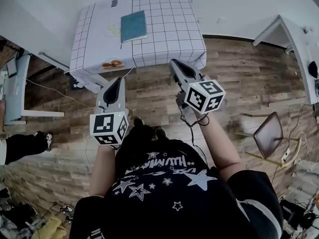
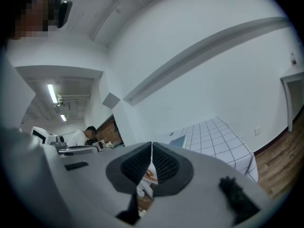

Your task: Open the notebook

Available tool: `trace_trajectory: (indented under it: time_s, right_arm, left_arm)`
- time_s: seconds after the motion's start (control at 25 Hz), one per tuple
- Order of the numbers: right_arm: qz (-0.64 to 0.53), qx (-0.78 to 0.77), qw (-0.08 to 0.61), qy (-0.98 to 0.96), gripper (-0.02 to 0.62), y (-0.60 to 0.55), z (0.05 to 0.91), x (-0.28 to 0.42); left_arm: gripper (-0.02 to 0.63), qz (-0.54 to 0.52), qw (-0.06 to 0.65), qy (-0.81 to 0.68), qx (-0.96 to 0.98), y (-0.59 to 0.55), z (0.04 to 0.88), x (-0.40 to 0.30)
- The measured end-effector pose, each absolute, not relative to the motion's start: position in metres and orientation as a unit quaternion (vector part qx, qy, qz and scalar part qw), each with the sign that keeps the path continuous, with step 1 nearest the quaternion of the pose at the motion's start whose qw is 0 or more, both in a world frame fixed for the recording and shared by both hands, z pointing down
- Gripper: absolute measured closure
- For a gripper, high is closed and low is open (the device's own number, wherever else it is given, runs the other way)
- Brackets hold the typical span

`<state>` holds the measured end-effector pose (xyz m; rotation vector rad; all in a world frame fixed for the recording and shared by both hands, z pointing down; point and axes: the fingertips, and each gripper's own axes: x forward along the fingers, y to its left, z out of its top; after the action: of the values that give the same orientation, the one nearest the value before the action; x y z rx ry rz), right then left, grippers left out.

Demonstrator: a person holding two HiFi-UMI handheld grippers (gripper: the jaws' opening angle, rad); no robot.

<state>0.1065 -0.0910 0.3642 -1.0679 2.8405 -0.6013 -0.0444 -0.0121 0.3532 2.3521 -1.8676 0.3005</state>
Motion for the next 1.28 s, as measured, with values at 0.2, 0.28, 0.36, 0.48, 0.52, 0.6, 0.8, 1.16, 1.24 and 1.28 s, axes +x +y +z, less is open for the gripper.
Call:
trace_trajectory:
  time_s: [0.2, 0.28, 0.36, 0.48, 0.52, 0.6, 0.8, 1.16, 1.24, 1.28]
  right_arm:
    - [-0.195, -0.349, 0.01, 0.917, 0.578, -0.105, 0.372, 0.099]
    - [-0.192, -0.353, 0.003, 0.915, 0.578, -0.112, 0.374, 0.096]
    - [-0.188, -0.362, -0.007, 0.913, 0.578, -0.122, 0.377, 0.096]
    - [-0.186, -0.383, -0.017, 0.905, 0.578, -0.143, 0.383, 0.098]
    - [-0.188, -0.391, -0.017, 0.901, 0.578, -0.151, 0.385, 0.098]
    - [-0.192, -0.408, -0.018, 0.893, 0.578, -0.169, 0.388, 0.098]
    - [-0.2, -0.431, -0.013, 0.88, 0.578, -0.221, 0.392, 0.08]
    - [-0.222, -0.438, -0.043, 0.87, 0.578, -0.287, 0.413, 0.032]
    - [-0.226, -0.445, -0.045, 0.865, 0.578, -0.298, 0.416, 0.027]
    - [-0.227, -0.451, -0.047, 0.862, 0.578, -0.304, 0.417, 0.026]
  left_arm:
    - [0.597, 0.102, 0.068, -0.61, 0.782, -0.036, 0.362, -0.05]
    - [0.597, 0.094, 0.082, -0.603, 0.788, -0.051, 0.368, -0.053]
    - [0.597, 0.088, 0.094, -0.593, 0.795, -0.069, 0.376, -0.054]
    - [0.597, 0.096, 0.1, -0.575, 0.807, -0.098, 0.389, -0.056]
    - [0.597, 0.099, 0.099, -0.568, 0.811, -0.108, 0.393, -0.057]
    - [0.597, 0.106, 0.093, -0.555, 0.82, -0.13, 0.398, -0.058]
    - [0.597, 0.123, 0.079, -0.524, 0.839, -0.183, 0.412, -0.064]
    - [0.595, 0.184, 0.051, -0.496, 0.847, -0.254, 0.442, -0.085]
    - [0.558, 0.2, 0.046, -0.478, 0.854, -0.263, 0.451, -0.085]
    - [0.549, 0.206, 0.046, -0.468, 0.858, -0.267, 0.456, -0.084]
